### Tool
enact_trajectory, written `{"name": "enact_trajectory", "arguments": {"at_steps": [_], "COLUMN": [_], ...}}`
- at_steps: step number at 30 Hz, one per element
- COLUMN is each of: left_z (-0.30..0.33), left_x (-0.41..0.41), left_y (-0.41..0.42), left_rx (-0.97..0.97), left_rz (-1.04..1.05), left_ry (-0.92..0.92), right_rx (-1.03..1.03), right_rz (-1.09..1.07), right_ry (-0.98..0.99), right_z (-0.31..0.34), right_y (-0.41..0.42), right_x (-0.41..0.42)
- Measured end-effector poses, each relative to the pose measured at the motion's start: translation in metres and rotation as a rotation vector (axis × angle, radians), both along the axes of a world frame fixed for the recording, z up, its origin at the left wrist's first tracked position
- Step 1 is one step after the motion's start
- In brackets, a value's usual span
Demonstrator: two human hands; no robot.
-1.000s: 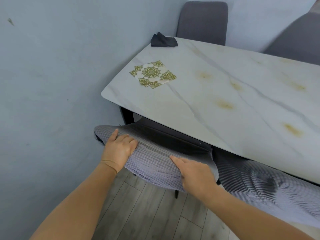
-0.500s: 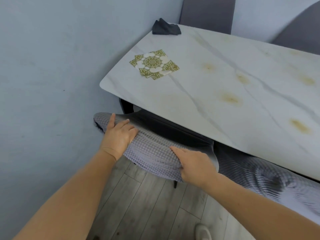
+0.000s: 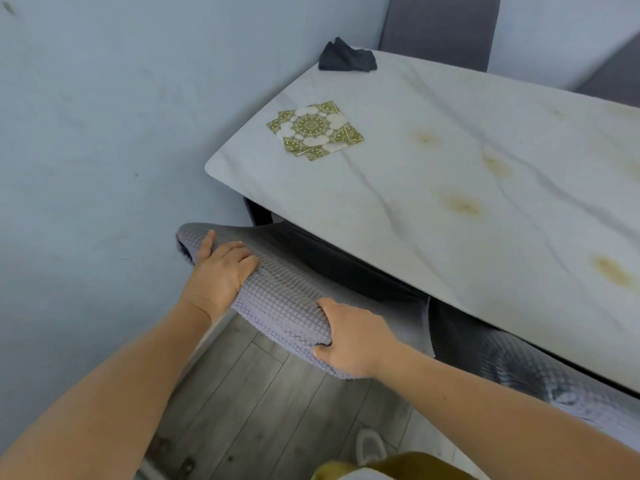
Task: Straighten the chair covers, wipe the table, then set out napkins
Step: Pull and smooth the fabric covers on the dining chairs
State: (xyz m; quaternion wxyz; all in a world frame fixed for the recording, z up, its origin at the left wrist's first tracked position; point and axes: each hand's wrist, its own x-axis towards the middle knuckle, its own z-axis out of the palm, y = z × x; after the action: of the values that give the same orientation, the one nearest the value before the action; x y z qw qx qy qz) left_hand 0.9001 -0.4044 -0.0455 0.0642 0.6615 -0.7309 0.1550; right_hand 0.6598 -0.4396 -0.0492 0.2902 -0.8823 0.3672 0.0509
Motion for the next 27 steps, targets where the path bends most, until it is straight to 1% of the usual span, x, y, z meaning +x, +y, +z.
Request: {"name": "enact_trajectory", "arguments": {"at_steps": [6, 8, 11, 13, 16, 19, 22, 27], "left_z": [0.003, 0.004, 0.01, 0.015, 0.017, 0.016, 0.014, 0.015], "left_x": [0.002, 0.007, 0.019, 0.024, 0.029, 0.034, 0.037, 0.045], "left_y": [0.0, -0.003, -0.014, -0.024, -0.033, -0.038, -0.044, -0.053], "left_rx": [0.136, 0.261, 0.533, 0.606, 0.628, 0.641, 0.644, 0.628], "left_rz": [0.017, 0.014, -0.031, -0.113, -0.243, -0.312, -0.362, -0.456], "left_ry": [-0.014, -0.077, -0.2, -0.22, -0.29, -0.325, -0.313, -0.28], "right_rx": [-0.016, -0.023, -0.031, -0.035, -0.076, -0.136, -0.173, -0.214], "right_rz": [0.002, 0.008, 0.004, -0.019, -0.069, -0.144, -0.197, -0.261], "right_ry": [-0.026, -0.035, -0.013, 0.011, 0.026, 0.062, 0.101, 0.092], "right_z": [-0.001, -0.001, 0.0, 0.0, 0.0, -0.001, 0.0, 0.007], "right_y": [0.0, 0.0, 0.002, 0.003, 0.006, 0.011, 0.014, 0.018], "right_x": [-0.002, -0.002, -0.002, 0.0, 0.001, 0.003, 0.005, 0.01]}}
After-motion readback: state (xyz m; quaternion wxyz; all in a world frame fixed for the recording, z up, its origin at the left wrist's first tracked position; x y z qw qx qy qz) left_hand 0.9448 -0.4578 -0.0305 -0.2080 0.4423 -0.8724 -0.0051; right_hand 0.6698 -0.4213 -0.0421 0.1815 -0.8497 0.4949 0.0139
